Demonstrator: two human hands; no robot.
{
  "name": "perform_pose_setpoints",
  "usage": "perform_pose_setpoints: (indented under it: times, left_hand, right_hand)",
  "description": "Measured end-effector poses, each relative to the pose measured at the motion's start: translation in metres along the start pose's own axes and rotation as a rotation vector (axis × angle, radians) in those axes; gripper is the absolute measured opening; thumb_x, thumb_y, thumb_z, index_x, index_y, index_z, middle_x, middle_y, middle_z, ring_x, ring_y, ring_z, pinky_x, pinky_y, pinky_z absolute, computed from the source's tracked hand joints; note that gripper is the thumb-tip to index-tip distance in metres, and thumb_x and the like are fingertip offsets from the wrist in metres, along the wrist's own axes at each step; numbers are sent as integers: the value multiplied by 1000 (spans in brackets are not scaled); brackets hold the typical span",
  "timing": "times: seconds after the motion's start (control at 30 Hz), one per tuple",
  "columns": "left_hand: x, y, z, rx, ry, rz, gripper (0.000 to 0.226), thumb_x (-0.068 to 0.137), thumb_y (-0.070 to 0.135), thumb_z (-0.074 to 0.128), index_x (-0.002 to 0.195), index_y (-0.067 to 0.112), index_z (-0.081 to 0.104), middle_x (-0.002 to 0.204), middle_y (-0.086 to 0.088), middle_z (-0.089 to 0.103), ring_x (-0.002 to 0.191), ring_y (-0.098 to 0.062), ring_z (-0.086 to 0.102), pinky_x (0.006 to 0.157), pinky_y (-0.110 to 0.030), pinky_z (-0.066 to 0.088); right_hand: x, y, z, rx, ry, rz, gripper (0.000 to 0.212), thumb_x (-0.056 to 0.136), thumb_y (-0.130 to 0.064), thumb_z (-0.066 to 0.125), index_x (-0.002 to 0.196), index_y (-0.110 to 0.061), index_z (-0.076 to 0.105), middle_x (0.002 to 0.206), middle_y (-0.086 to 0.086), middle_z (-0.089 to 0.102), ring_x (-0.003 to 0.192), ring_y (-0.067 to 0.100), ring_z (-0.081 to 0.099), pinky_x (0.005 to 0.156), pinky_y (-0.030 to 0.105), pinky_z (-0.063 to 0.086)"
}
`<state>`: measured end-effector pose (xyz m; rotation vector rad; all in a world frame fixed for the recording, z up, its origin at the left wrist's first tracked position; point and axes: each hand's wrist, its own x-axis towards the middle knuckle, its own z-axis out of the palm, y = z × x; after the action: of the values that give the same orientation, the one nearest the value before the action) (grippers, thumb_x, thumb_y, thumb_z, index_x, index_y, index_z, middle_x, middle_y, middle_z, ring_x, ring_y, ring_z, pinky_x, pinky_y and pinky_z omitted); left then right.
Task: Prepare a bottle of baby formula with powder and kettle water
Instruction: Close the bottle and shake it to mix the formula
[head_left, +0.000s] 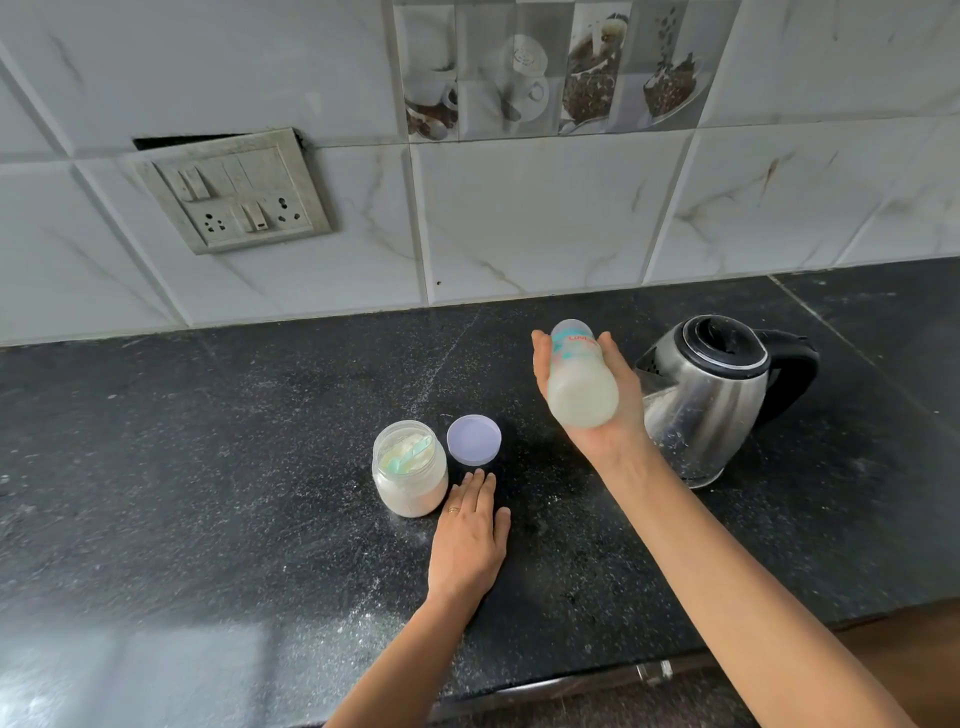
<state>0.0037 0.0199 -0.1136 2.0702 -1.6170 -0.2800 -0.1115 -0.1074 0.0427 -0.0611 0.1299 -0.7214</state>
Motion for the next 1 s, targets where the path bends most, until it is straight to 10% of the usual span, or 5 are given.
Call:
perform_pose_setpoints:
  times: [0.17, 0.33, 0.47, 0.93, 1.0]
  left_hand:
    - [-1, 1, -1, 13, 5, 14, 59, 95, 41, 22, 142, 10, 37, 149, -7, 36, 141, -19, 25, 112, -23, 3]
    - [-2, 1, -1, -11, 11, 7, 50, 99, 34, 34, 144, 11, 35, 151, -6, 34, 142, -19, 23, 112, -21, 0]
    - [-1, 0, -1, 14, 17, 9, 56, 96, 40, 25, 142, 11, 38, 149, -7, 37, 141, -20, 26, 113, -24, 4]
    - [-2, 1, 0, -15, 30, 4, 50, 100, 33, 36, 145, 13, 32, 152, -4, 31, 143, -15, 19, 113, -21, 0]
    - [-1, 2, 0, -19, 33, 7, 49, 99, 33, 37, 144, 12, 34, 152, -5, 32, 143, -16, 20, 112, -21, 0]
  right_hand:
    - [-4, 1, 4, -304, -103, 87, 57, 87, -23, 65, 138, -11, 44, 119, 24, 56, 90, 31, 62, 78, 40, 56]
    - [1, -6, -5, 25, -4, 29, 82, 68, -11, 82, 138, -2, 41, 120, 25, 58, 91, 37, 67, 72, 46, 58]
    - [-8, -2, 0, -395, -64, 38, 56, 84, -24, 68, 136, -15, 49, 119, 21, 58, 91, 28, 64, 78, 38, 56]
    - [-2, -6, -2, 57, -13, 63, 66, 83, -26, 68, 141, -6, 42, 125, 20, 59, 101, 36, 64, 76, 48, 57]
    - [-4, -2, 0, -195, -78, 97, 56, 89, -31, 60, 139, -12, 45, 129, 17, 56, 106, 32, 62, 80, 46, 56]
